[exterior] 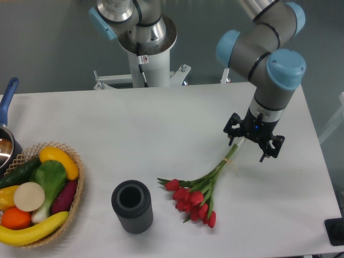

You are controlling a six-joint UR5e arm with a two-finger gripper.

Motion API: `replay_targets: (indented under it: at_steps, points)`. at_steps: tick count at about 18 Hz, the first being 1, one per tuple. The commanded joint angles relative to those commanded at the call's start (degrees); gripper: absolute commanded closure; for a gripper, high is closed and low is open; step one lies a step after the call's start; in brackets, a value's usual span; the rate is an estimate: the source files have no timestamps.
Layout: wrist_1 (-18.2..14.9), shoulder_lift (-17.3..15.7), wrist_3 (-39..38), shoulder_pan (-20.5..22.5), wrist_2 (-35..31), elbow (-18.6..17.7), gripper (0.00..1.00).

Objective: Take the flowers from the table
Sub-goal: 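Lower the open gripper onto the green tulip stems, then close the gripper around the tulip stems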

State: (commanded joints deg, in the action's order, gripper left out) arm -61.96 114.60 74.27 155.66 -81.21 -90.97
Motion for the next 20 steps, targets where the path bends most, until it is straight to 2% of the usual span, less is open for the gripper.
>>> replay_targets:
  at_steps: [5, 11, 15, 20]
  points:
    - [0.3, 1.9, -0.5, -1.5, 0.2, -0.4, 0.0]
    - [2.5, 4.3, -3.2, -3.8, 0.1, -0.4, 0.0]
    - [5.9, 5.5, -5.2, -5.2, 0.0, -1.8, 0.0]
    - [10.7, 5.4, -4.7, -5.2, -0.2, -5.5, 0.0]
